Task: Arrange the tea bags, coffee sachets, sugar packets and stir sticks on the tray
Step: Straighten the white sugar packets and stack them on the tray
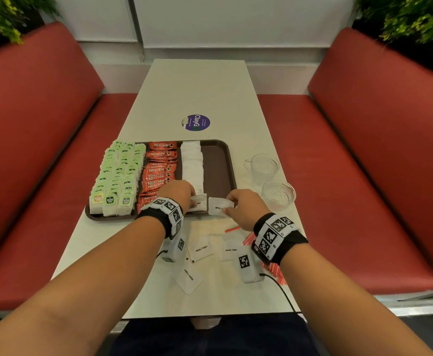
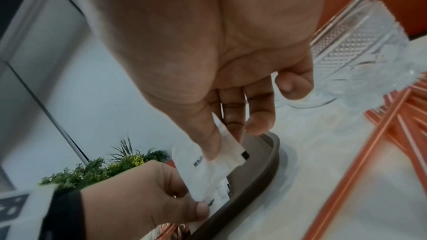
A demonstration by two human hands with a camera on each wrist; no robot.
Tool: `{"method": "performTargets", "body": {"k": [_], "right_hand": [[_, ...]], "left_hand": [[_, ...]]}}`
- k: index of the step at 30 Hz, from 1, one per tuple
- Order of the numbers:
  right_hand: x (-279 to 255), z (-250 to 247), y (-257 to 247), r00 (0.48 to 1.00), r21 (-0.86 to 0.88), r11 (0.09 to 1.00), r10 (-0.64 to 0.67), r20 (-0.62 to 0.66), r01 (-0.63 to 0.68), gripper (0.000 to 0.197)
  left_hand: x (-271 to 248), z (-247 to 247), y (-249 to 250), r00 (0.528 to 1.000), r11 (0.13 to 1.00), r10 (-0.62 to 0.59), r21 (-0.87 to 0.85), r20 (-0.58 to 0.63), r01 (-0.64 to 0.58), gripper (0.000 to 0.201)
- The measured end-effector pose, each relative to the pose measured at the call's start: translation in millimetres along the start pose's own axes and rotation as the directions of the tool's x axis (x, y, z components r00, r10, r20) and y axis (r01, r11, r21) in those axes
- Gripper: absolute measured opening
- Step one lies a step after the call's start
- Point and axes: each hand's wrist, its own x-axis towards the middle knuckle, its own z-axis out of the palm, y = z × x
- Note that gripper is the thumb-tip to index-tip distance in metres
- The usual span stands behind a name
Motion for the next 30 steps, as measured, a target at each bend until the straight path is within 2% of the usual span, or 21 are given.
{"method": "performTargets", "body": {"k": [6,8,11,13,16,20,23,27,30], "right_hand": [[16.7,4.1,-3.6,0.999,0.032,0.999,0.019,-0.027,-0.018,0.01],[22.3,5.1,-7.3,0.999,0.031,0.999,0.018,-0.027,-0.017,0.011],[29.0,7.2,-13.7,1.0,0.023,1.0,0.004,-0.023,-0.003,0.012],[31.3,9.3,-18.5,1.0,0.019,1.0,-0.024,-0.014,0.024,0.01],[30.6,14.7,-24.3,0.997,0.04,0.996,-0.077,0.01,0.077,0.006],[25.9,22.0,-23.4,0.997,-0.007,0.998,-0.069,0.036,0.07,0.013],[21.5,26.2,-17.4,0.991,-0.078,0.996,-0.025,0.129,0.035,0.026],[14.1,32.5,-13.9,0.948,-0.225,0.964,-0.067,0.31,0.142,0.038],[11.6,39.3,-15.9,0.918,-0.272,0.939,-0.093,0.385,0.21,0.048]], "left_hand": [[2.6,-0.2,-3.5,0.999,0.993,-0.021,-0.113,-0.041,0.016,0.045],[0.0,-2.2,-8.4,0.998,0.986,0.013,-0.165,-0.066,-0.024,0.053],[-10.5,-8.0,-13.7,0.988,0.956,0.14,-0.25,-0.067,-0.153,0.059],[-20.7,-12.5,-14.0,0.972,0.922,0.223,-0.308,-0.073,-0.235,0.053],[-30.0,-8.0,-14.4,0.953,0.902,0.259,-0.313,-0.158,-0.297,0.027],[-28.7,2.9,-22.9,0.969,0.918,0.171,-0.328,-0.176,-0.222,0.016],[-20.9,8.2,-29.9,0.983,0.928,0.088,-0.347,-0.159,-0.139,0.015],[-9.3,11.6,-29.2,0.993,0.953,0.05,-0.29,-0.11,-0.081,0.017],[-3.8,13.2,-24.5,0.996,0.968,0.035,-0.246,-0.076,-0.053,0.02]]}}
